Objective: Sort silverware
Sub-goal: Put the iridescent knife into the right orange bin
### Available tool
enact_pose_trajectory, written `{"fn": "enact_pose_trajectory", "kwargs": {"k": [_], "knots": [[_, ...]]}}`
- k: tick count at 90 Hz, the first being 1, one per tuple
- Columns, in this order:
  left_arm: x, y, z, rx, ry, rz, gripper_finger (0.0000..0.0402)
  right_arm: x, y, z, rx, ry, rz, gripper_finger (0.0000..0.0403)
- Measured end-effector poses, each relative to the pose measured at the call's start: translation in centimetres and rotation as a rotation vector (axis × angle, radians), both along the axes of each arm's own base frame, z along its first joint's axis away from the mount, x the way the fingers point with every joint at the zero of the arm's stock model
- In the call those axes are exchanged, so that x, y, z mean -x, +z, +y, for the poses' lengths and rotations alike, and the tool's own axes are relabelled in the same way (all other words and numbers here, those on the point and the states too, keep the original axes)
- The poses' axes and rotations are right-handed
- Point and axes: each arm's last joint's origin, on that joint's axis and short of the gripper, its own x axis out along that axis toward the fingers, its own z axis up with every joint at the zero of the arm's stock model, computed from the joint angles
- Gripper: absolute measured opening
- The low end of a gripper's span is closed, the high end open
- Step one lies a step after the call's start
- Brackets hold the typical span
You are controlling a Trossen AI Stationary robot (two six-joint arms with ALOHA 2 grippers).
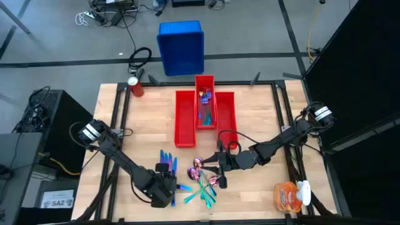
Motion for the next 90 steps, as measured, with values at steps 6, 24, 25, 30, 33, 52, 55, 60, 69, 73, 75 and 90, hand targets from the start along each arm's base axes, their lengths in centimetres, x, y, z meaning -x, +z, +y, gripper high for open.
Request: {"fn": "enact_pose_trajectory", "kwargs": {"k": [6,24,25,30,33,52,55,60,69,73,75,90], "knots": [[0.2,-0.4,0.2,-0.001,0.005,0.003,0.0139,0.0,0.0,0.0,0.0,0.0,0.0,0.0075],[0.1,-0.8,0.6,0.028,0.005,-0.007,0.0138,0.0,0.0,0.0,-0.001,0.0,0.0,0.0063],[0.1,-0.9,0.6,0.03,0.005,-0.006,0.0138,0.0,0.0,0.0,-0.001,0.0,0.0,0.0063],[0.0,-0.9,0.7,0.04,0.008,-0.001,0.0137,0.0,0.0,0.0,-0.001,0.0,0.0,0.0062],[-0.1,-1.0,0.9,0.046,0.011,0.002,0.0136,0.0,0.0,0.0,-0.001,0.0,0.0,0.0061],[-0.2,-1.7,1.5,0.079,0.012,0.021,0.0112,0.0,0.0,0.0,-0.001,0.0,0.0,0.0069],[-0.2,-1.8,1.6,0.08,0.005,0.018,0.0102,0.0,0.0,0.0,-0.001,0.0,0.0,0.007],[-0.2,-1.8,1.7,0.079,0.003,0.017,0.0082,0.0,0.0,0.0,-0.001,0.0,0.0,0.0072],[-0.3,-1.9,1.9,0.08,0.008,0.022,0.0041,0.0,0.0,0.0,-0.001,0.0,0.0,0.0073],[-0.3,-1.9,1.9,0.082,0.008,0.023,0.0028,0.0,0.0,0.0,-0.001,0.0,0.0,0.0073],[-0.3,-1.9,1.9,0.082,0.008,0.023,0.0027,0.0,0.0,0.0,-0.001,0.0,0.0,0.0073],[-0.4,-1.7,1.9,0.086,0.026,0.023,0.0027,0.0,0.0,0.0,0.002,0.001,0.0,0.0063]]}}
